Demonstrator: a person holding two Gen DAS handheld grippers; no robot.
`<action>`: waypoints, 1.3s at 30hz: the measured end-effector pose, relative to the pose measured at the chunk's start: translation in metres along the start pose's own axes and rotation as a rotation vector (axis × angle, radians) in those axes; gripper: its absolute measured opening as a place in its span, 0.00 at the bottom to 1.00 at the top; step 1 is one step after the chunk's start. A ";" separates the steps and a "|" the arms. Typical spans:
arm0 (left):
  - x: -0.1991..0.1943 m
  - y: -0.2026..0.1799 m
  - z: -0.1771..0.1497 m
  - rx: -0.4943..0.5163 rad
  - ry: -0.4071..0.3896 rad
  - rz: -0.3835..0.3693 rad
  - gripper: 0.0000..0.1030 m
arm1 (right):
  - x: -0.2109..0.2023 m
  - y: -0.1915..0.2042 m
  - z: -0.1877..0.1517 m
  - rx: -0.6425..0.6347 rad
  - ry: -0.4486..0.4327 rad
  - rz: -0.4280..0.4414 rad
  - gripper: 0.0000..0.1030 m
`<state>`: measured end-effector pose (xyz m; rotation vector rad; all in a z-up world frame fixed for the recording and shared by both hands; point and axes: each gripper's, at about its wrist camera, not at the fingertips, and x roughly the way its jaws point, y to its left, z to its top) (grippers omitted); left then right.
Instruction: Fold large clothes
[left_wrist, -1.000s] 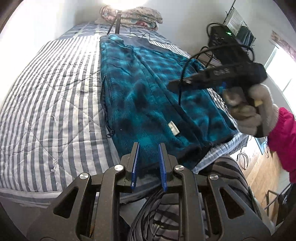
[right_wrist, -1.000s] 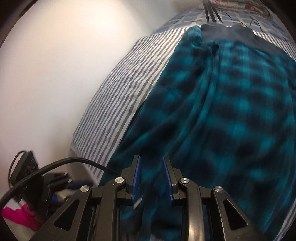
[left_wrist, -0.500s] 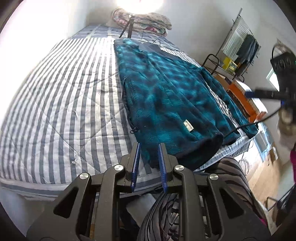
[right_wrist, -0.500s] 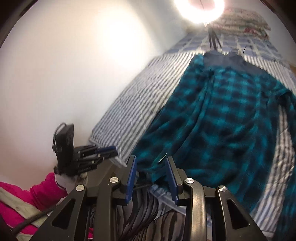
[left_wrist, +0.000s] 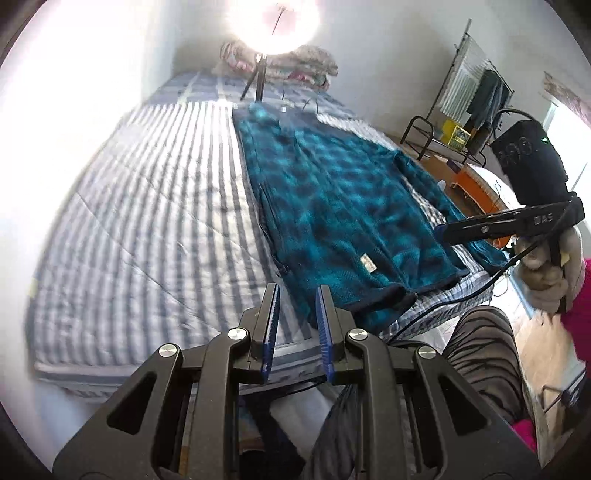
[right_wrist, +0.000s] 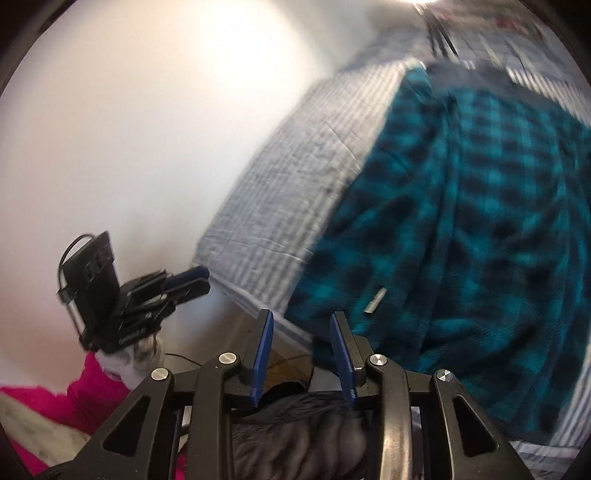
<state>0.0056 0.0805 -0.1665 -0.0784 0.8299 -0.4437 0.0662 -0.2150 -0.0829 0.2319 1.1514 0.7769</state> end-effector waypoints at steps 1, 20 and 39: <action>-0.008 0.000 0.003 0.019 -0.009 0.015 0.19 | -0.008 0.005 -0.001 -0.013 -0.013 -0.012 0.39; 0.071 -0.025 0.011 0.057 0.072 -0.030 0.29 | 0.072 -0.048 -0.024 0.147 0.097 -0.131 0.00; 0.091 -0.050 0.044 0.104 0.076 -0.029 0.29 | -0.049 -0.066 -0.051 0.165 -0.214 -0.244 0.37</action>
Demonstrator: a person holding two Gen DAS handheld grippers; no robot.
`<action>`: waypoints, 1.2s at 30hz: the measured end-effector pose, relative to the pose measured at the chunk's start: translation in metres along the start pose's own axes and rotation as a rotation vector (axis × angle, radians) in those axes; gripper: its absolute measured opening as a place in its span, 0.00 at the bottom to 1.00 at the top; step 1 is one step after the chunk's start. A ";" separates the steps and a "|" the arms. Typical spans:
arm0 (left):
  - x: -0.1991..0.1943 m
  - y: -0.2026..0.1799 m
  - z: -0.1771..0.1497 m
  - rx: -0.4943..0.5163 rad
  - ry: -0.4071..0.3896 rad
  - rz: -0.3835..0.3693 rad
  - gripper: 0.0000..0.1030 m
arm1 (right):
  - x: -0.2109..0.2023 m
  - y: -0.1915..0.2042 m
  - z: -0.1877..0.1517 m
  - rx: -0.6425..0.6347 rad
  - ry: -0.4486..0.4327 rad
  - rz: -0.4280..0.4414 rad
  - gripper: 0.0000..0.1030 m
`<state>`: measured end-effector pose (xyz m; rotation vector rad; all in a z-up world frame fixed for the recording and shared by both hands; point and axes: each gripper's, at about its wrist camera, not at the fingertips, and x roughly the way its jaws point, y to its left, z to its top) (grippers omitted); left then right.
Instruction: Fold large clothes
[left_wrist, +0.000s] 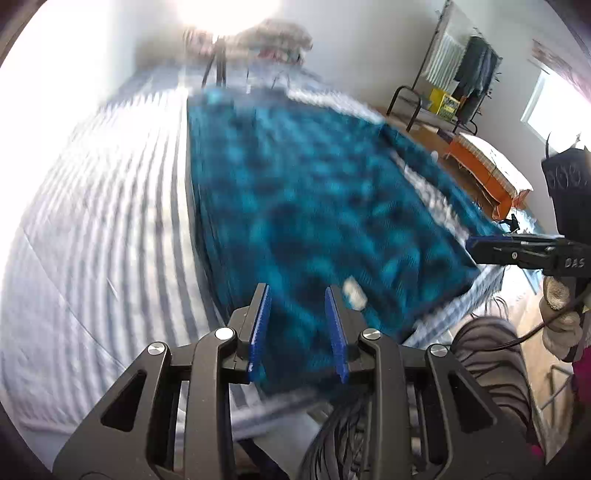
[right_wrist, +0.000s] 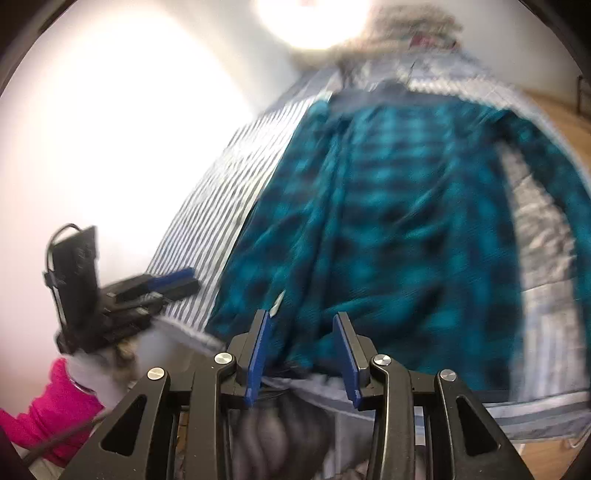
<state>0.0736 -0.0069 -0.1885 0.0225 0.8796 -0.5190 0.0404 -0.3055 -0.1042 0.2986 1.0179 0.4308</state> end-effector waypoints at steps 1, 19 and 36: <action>-0.008 -0.004 0.012 0.025 -0.020 0.009 0.29 | -0.012 -0.005 0.001 0.001 -0.028 -0.017 0.37; -0.039 -0.091 0.155 0.188 -0.155 -0.090 0.29 | -0.143 -0.151 -0.009 0.233 -0.266 -0.259 0.46; 0.042 -0.212 0.074 0.317 0.094 -0.289 0.29 | -0.153 -0.313 -0.076 0.555 -0.165 -0.329 0.49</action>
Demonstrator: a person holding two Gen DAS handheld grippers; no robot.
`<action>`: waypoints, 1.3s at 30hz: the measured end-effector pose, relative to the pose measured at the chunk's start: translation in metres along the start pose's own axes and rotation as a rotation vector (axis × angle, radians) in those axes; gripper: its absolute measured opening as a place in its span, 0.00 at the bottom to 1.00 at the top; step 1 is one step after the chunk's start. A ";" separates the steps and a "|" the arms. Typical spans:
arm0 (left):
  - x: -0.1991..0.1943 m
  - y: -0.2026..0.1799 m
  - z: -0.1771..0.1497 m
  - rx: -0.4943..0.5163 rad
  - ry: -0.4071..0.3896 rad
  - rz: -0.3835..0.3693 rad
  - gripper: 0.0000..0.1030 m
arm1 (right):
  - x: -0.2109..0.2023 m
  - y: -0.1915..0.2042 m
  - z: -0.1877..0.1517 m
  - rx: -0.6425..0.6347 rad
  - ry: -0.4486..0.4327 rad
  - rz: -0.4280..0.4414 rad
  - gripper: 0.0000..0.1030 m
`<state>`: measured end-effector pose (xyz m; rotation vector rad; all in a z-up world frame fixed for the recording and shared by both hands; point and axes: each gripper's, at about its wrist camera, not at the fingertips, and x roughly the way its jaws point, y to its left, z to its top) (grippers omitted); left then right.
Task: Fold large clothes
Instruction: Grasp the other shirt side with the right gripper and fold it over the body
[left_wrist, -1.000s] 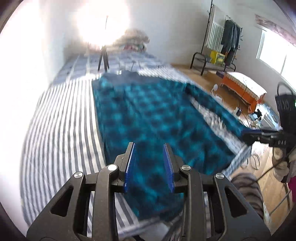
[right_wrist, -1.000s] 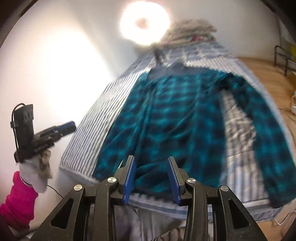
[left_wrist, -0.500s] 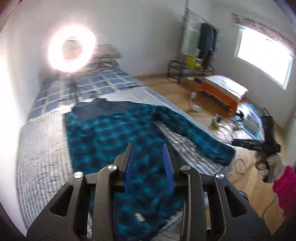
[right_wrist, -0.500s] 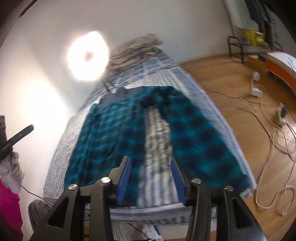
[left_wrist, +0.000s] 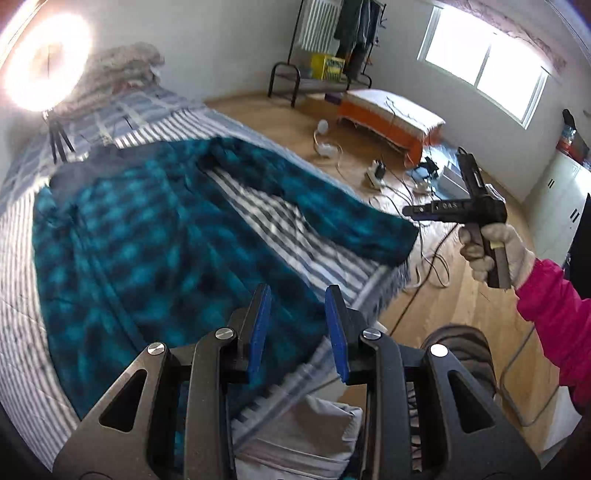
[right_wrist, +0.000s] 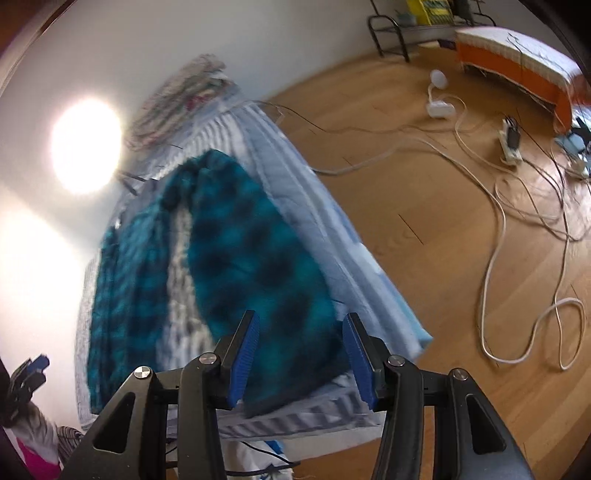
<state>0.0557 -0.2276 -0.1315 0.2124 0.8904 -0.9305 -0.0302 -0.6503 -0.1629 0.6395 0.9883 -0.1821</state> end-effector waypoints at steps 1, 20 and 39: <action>0.004 -0.001 -0.003 -0.008 0.010 -0.004 0.29 | 0.005 -0.006 -0.001 0.012 0.011 0.002 0.49; 0.028 0.006 -0.012 -0.086 0.020 -0.071 0.29 | -0.035 0.051 -0.009 -0.025 -0.018 0.226 0.04; 0.001 0.112 -0.063 -0.461 -0.065 -0.188 0.29 | 0.069 0.290 -0.121 -0.529 0.266 0.321 0.04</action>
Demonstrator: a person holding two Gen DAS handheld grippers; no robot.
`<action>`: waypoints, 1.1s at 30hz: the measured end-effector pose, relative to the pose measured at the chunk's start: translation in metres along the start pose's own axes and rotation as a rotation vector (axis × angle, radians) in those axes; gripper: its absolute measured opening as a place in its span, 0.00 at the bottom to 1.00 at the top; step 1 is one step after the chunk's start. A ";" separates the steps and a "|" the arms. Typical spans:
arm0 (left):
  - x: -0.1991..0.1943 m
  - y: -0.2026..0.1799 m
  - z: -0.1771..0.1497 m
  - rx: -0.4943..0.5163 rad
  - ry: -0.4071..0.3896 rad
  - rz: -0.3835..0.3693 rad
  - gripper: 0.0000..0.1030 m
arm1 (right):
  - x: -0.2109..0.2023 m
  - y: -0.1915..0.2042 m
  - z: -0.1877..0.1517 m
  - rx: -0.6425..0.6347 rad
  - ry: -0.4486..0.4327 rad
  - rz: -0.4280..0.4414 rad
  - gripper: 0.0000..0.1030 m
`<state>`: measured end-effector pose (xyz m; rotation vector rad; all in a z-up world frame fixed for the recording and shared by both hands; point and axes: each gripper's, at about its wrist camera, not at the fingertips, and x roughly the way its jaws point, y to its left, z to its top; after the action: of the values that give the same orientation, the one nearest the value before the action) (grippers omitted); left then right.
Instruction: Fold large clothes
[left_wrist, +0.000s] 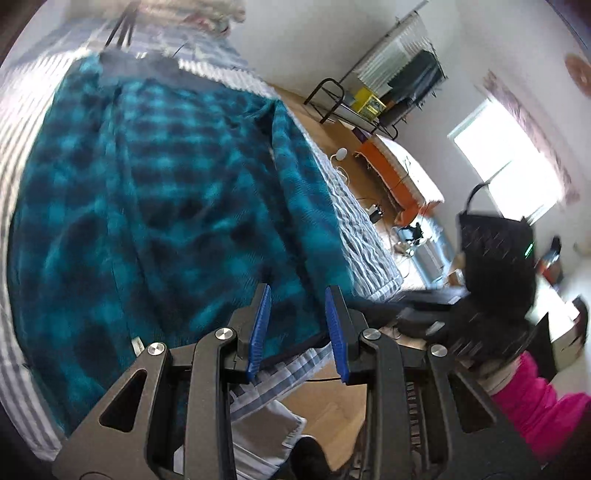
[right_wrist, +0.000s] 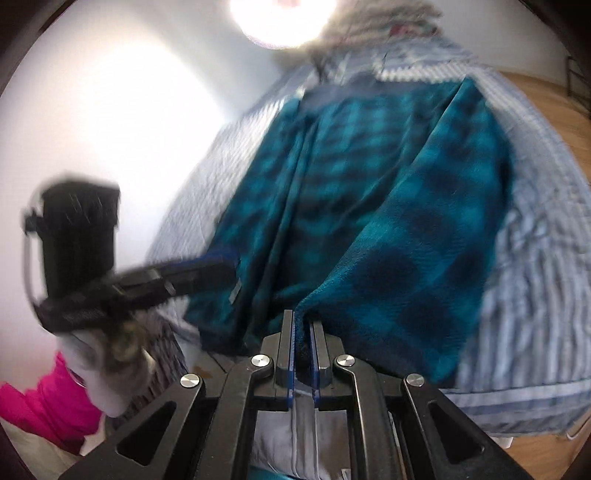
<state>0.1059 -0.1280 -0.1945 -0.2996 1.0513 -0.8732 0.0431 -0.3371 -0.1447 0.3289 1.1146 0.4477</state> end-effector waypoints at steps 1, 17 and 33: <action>0.004 0.006 0.001 -0.023 0.005 -0.006 0.29 | 0.013 0.001 -0.003 -0.008 0.027 -0.001 0.04; 0.095 0.020 -0.003 -0.108 0.156 -0.060 0.49 | -0.051 -0.056 0.036 -0.012 -0.034 -0.004 0.38; 0.085 -0.014 -0.008 0.089 0.101 -0.208 0.02 | -0.004 -0.153 0.260 0.120 -0.096 -0.285 0.49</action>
<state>0.1102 -0.1991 -0.2433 -0.2965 1.0844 -1.1289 0.3060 -0.4794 -0.1073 0.2881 1.0771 0.1123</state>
